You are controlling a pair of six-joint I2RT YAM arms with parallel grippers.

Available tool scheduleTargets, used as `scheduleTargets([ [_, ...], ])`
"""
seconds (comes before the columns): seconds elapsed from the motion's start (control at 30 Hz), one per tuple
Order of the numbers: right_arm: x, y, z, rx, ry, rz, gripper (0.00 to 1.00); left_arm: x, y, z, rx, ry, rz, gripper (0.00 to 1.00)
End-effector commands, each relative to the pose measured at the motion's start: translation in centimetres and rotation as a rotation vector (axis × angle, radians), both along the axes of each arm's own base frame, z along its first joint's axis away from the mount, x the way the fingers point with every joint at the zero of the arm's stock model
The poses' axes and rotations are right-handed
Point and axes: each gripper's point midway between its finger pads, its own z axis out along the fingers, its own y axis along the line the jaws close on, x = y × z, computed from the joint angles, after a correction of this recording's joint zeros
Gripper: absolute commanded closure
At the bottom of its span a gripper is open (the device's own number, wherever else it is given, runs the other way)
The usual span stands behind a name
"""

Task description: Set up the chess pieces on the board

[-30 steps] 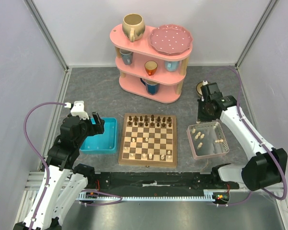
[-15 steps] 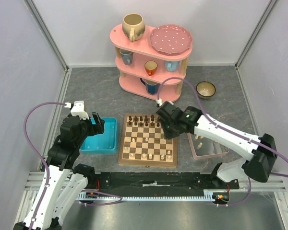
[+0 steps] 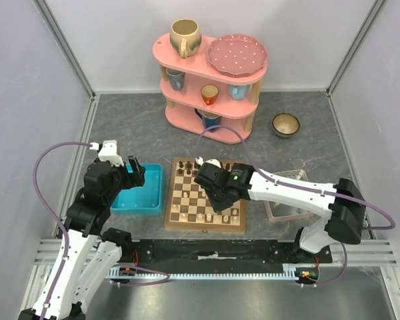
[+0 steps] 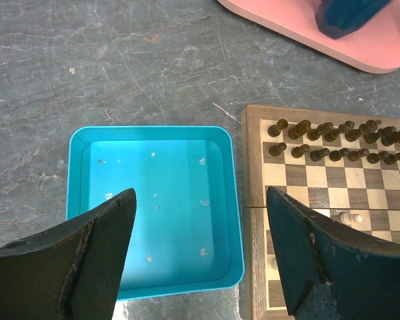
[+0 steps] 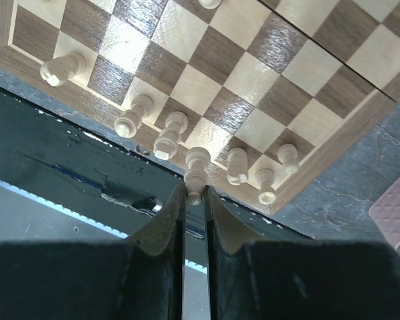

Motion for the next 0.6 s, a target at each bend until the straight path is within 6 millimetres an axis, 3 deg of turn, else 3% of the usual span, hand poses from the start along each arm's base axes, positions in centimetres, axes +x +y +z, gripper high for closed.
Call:
scheduleTargets([
  [0.0,-0.3,1.6,-0.4,0.033,-0.002,-0.018,0.90,0.4,-0.5,0.7,-0.031,-0.025,-0.010,0.15],
  [0.57,-1.3,0.5,-3.5,-0.083,0.013,-0.023,0.89,0.3,-0.6,0.7,-0.031,-0.027,-0.013,0.15],
])
